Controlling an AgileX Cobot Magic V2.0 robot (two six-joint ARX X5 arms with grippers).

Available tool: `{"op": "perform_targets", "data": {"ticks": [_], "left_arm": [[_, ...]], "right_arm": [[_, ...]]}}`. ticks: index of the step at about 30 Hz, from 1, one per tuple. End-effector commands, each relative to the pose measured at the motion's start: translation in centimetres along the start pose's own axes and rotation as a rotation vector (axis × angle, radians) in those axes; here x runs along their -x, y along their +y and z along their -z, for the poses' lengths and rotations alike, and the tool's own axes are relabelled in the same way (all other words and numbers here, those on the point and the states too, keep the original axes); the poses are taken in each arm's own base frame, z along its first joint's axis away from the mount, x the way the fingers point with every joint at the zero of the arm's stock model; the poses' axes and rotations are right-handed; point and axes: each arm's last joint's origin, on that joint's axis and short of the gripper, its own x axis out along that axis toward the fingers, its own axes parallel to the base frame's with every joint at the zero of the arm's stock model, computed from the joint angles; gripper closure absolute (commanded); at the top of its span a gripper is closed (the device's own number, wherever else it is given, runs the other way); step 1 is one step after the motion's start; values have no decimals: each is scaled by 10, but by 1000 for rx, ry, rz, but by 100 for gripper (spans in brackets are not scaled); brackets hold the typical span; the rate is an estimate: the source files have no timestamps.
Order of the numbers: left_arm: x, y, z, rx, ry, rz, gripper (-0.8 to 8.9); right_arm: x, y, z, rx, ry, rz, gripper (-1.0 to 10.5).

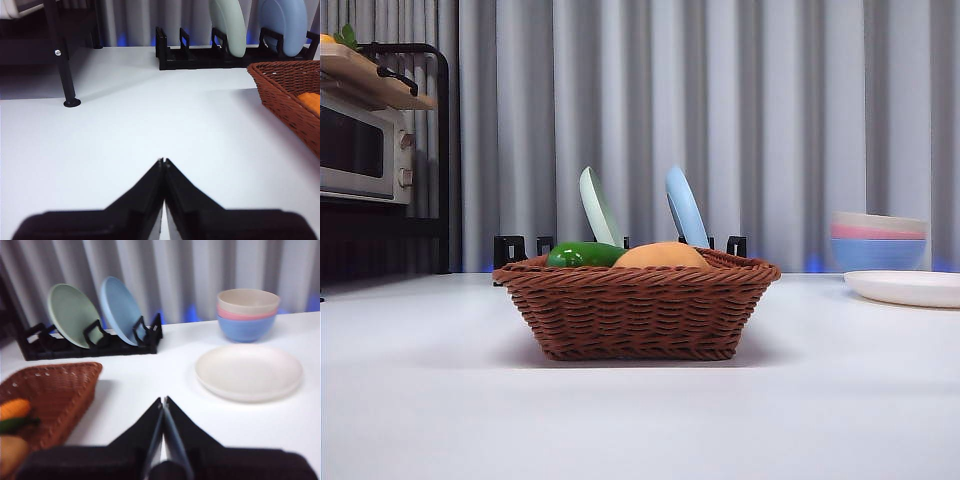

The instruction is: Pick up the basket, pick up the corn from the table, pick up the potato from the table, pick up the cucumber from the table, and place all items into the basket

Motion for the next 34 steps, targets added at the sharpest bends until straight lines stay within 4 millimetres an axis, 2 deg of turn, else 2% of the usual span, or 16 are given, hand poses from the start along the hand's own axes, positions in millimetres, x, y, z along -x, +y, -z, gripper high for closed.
{"op": "perform_targets", "data": {"ticks": [1,5,10,16,34], "left_arm": [[-1,0,5,7,11,2,817],[-1,0,5,7,11,2,817],[-1,0,5,7,11,2,817],[-2,0,5,7,10,2,817],[-2,0,5,7,10,2,817]], "right_arm": [[0,-4,24,11,11,10,946],[-1,-6,49,10,15,19,946],[-4,-8,64,6,71,24,946],[-4,-8,65,-55,89,28,946],[-4,-8,66,-56,94,37,946]]}}
